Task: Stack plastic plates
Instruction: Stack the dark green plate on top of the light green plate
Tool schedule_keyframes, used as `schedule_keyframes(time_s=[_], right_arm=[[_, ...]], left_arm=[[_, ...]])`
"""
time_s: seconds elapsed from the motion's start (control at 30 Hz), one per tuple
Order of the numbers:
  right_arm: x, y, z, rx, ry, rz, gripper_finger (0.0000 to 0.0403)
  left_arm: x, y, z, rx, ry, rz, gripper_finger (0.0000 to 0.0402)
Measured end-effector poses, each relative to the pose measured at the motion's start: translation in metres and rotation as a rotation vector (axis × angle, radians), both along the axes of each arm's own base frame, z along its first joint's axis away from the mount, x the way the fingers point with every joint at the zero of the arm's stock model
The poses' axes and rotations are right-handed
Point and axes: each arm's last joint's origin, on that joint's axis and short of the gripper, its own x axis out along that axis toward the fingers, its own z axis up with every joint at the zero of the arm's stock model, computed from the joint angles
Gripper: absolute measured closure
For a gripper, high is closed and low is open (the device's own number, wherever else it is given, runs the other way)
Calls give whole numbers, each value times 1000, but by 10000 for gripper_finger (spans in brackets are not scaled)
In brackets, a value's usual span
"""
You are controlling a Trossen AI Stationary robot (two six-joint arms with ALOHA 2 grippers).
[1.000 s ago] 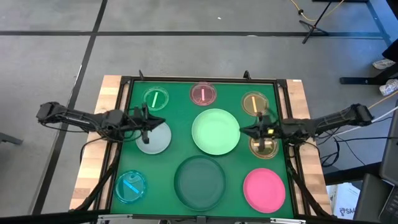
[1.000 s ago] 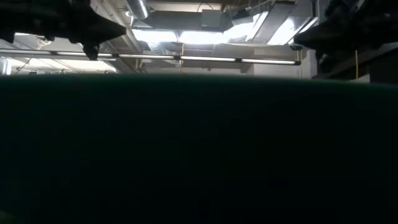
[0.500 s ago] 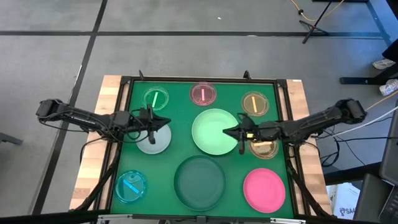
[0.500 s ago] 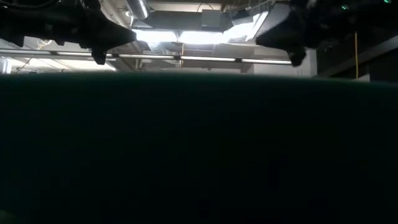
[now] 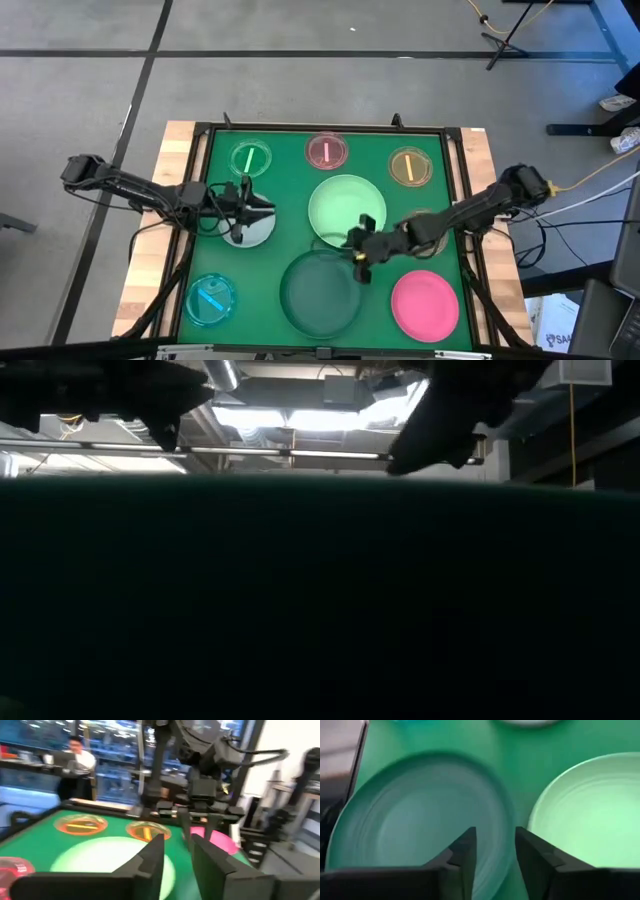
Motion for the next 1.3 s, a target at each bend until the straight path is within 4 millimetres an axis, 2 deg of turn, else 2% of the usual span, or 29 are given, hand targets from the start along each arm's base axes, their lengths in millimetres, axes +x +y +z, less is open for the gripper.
schedule_keyframes(time_s=[0.1, 0.27, 0.47, 0.6, 0.73, 0.93, 1.3], right_arm=[[-1, 14, -4, 20, 52, 6, 255], [-13, 28, -10, 46, 124, -35, 249], [-24, 28, -15, 22, 170, -214, 260], [-22, 30, -24, 104, 214, -297, 273], [-18, 32, -38, 102, 250, -311, 280], [-12, 28, -53, 118, 297, -354, 281], [-5, 29, -52, 188, 272, -337, 281]], left_arm=[[0, -8, -2, -40, 16, -69, 290], [3, -14, 0, -1, -29, -88, 284], [8, -16, -2, -27, -41, -84, 286], [12, -20, -13, -91, 37, -97, 286], [16, -28, -21, -102, 86, -132, 286], [28, -36, -19, -87, 115, -147, 286], [35, -47, -19, -25, 135, -180, 286]])
